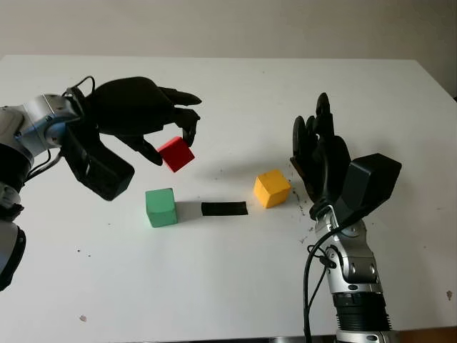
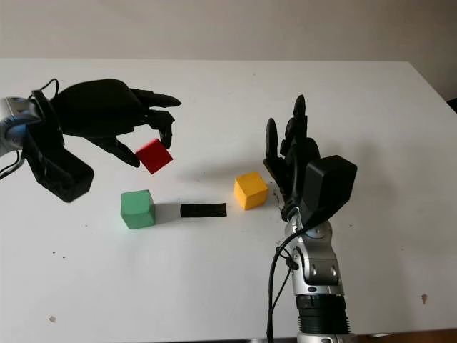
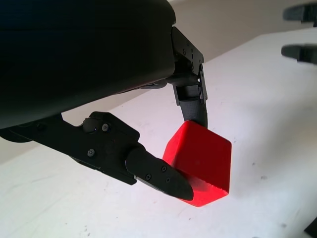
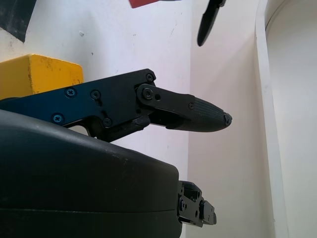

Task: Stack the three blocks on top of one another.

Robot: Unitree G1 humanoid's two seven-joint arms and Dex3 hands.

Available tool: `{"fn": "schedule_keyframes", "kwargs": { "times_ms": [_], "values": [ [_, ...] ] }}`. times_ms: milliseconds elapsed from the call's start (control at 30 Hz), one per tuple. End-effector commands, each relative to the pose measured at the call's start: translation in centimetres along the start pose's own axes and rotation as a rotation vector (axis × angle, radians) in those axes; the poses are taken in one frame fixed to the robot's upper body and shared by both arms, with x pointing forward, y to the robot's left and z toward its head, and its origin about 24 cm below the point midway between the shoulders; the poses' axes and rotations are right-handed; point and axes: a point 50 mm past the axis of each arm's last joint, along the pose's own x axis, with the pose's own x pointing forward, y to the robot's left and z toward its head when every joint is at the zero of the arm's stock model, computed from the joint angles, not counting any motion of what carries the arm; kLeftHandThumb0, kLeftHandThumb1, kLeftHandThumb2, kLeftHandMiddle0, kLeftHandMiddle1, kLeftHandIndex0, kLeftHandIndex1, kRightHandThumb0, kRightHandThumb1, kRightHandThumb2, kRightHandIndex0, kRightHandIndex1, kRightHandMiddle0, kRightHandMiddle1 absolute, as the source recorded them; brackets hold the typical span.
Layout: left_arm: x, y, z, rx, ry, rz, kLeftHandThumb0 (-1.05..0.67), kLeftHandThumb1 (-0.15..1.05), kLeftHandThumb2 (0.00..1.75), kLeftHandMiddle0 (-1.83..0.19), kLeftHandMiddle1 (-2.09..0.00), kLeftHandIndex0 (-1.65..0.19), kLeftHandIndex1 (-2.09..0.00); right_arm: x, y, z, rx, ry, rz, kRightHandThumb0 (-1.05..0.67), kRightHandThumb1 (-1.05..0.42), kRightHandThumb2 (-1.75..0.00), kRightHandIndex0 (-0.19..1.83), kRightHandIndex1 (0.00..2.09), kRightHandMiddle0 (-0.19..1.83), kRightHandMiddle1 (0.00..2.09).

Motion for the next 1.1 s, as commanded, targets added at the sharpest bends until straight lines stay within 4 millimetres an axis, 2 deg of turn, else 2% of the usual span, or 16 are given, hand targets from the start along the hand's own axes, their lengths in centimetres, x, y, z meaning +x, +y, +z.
{"fn": "schedule_keyframes", "kwargs": {
  "times_ms": [0, 400, 567, 900, 1067],
  "values": [
    [0.0, 0.5, -0.1, -0.039, 0.004, 0.019, -0.42, 1.0, 0.06, -0.23, -0.04, -0.39, -1.25, -0.1, 0.0, 0.0, 0.001, -0.005, -0.002, -0.57, -1.05, -0.61, -0.19, 0.02, -0.19, 0.03],
    [0.3, 1.1, 0.0, -0.251, -0.011, 0.023, -0.42, 1.05, 0.07, -0.18, -0.04, -0.34, -1.28, -0.1, 0.0, 0.0, -0.002, -0.004, -0.006, -0.56, -1.05, -0.61, -0.19, 0.03, -0.19, 0.04],
    [1.0, 0.9, 0.8, -0.361, -0.071, 0.024, -0.39, 1.04, 0.07, -0.18, -0.05, -0.31, -1.32, -0.2, 0.1, 0.0, -0.013, 0.001, -0.01, -0.55, -1.05, -0.6, -0.19, 0.03, -0.19, 0.04],
    [3.0, 0.8, 3.3, -0.383, -0.152, -0.056, -0.41, 1.05, 0.08, -0.15, -0.04, -0.28, -1.38, -0.3, 0.2, 0.1, -0.023, -0.004, -0.011, -0.55, -1.05, -0.6, -0.19, 0.04, -0.19, 0.05],
    [3.9, 0.1, 4.3, -0.417, -0.189, -0.08, -0.41, 1.04, 0.06, -0.17, -0.06, -0.36, -1.29, -0.3, 0.2, 0.2, -0.028, -0.007, -0.016, -0.56, -1.05, -0.6, -0.19, 0.05, -0.18, 0.05]
  ]
}}
